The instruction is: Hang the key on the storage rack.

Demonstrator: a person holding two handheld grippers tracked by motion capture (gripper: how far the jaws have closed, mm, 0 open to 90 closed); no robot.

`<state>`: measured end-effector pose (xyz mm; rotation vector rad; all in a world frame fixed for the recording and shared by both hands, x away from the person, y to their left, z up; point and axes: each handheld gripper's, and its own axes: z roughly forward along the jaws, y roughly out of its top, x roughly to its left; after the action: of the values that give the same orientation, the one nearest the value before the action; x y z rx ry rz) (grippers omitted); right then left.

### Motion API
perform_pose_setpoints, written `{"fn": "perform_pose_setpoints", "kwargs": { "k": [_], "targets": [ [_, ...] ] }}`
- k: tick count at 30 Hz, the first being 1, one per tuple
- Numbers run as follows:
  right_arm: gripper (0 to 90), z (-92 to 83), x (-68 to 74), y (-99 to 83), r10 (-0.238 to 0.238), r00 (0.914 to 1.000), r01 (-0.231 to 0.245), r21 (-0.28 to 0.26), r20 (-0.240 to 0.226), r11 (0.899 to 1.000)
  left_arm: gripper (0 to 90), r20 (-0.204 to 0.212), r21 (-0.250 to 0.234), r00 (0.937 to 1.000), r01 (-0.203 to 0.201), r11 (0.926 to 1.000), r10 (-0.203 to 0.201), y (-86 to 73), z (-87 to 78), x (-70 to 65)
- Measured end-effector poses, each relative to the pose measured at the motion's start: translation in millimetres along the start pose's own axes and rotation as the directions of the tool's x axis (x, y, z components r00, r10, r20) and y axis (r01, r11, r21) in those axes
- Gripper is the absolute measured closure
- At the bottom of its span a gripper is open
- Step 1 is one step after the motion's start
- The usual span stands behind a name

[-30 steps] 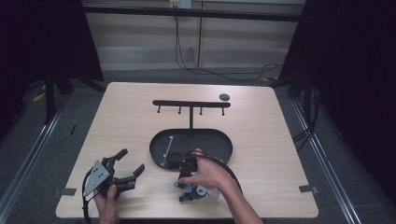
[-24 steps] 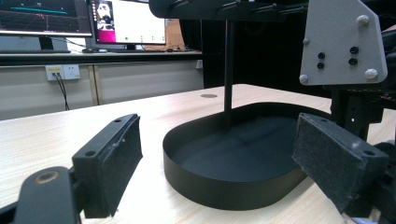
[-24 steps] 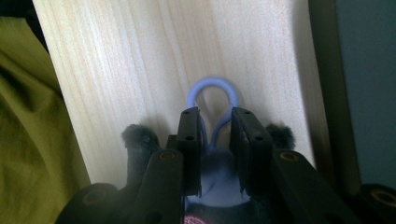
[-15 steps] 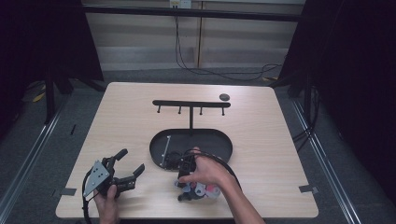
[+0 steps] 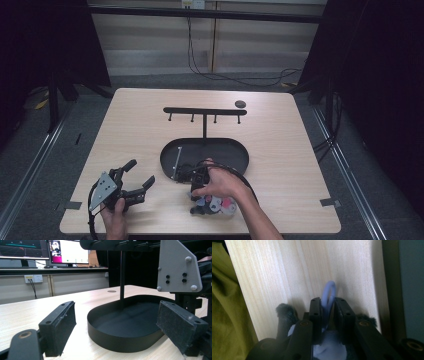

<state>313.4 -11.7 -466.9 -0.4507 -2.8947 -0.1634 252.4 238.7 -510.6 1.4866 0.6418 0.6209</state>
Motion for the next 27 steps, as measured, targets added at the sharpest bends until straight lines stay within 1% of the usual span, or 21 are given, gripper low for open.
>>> {"fn": "perform_pose_setpoints", "kwargs": {
  "k": [4, 7, 8, 9, 10, 15, 18, 19, 20, 21, 25, 27],
  "targets": [
    [80.6, 0.4, -0.8, -0.7, -0.001, 1.0000, 0.001, 0.003, 0.002, 1.000, 15.3, 0.000, 0.001, 1.0000, -0.002, 1.0000, 0.002, 0.0, -0.1, 0.1],
    [80.6, 0.2, 0.8, -0.3, -0.008, 1.0000, 0.008, 0.011, 0.006, 1.000, 15.2, 0.000, 0.001, 1.0000, -0.002, 1.0000, 0.002, 0.0, -0.1, 0.1],
    [80.5, 1.0, 1.1, -0.5, -0.019, 0.9997, 0.019, 0.004, 0.011, 1.000, 15.3, 0.001, 0.000, 1.0000, -0.001, 1.0000, 0.001, -0.1, 0.0, 0.1],
    [80.3, 0.7, 1.8, -0.2, -0.029, 0.9994, 0.028, 0.010, 0.022, 1.000, 15.3, 0.000, 0.000, 1.0000, 0.000, 1.0000, 0.000, 0.0, 0.0, -0.1],
    [79.9, 0.9, 2.8, 0.2, -0.023, 0.9996, 0.022, 0.011, 0.019, 1.000, 15.2, 0.000, 0.002, 1.0000, -0.001, 1.0000, 0.001, 0.0, -0.1, 0.0],
    [78.9, 1.9, 7.8, 4.4, -0.060, 0.9970, 0.057, 0.042, 0.049, 0.997, 15.3, 0.000, 0.000, 1.0000, 0.000, 1.0000, 0.000, 0.0, 0.0, 0.0],
    [84.0, 1.8, 10.4, 4.9, -0.064, 0.9950, 0.060, 0.050, 0.077, 0.997, 15.3, 0.001, 0.001, 1.0000, -0.002, 1.0000, 0.002, 0.0, -0.1, 0.1],
    [84.0, 1.8, 10.4, 4.9, -0.064, 0.9950, 0.060, 0.050, 0.077, 0.997, 15.2, 0.001, 0.001, 1.0000, -0.002, 1.0000, 0.002, 0.0, -0.1, 0.1],
    [85.4, 2.2, 8.7, 4.6, -0.055, 0.9963, 0.053, 0.044, 0.066, 0.998, 15.2, 0.000, 0.001, 1.0000, -0.002, 1.0000, 0.002, 0.0, -0.1, 0.0],
    [85.7, 2.0, 7.5, 4.5, -0.066, 0.9959, 0.063, 0.045, 0.062, 0.997, 15.3, 0.000, 0.000, 1.0000, 0.000, 1.0000, 0.000, 0.0, 0.0, 0.0],
    [86.1, 2.0, 7.0, 4.5, -0.073, 0.9961, 0.070, 0.047, 0.050, 0.996, 15.2, 0.000, 0.000, 1.0000, 0.000, 1.0000, 0.000, 0.0, 0.0, 0.0],
    [86.1, 2.0, 6.4, 4.2, -0.080, 0.9964, 0.079, 0.047, 0.027, 0.996, 15.2, 0.000, 0.003, 1.0000, -0.005, 1.0000, 0.005, 0.1, -0.2, 0.3]
  ]
}}
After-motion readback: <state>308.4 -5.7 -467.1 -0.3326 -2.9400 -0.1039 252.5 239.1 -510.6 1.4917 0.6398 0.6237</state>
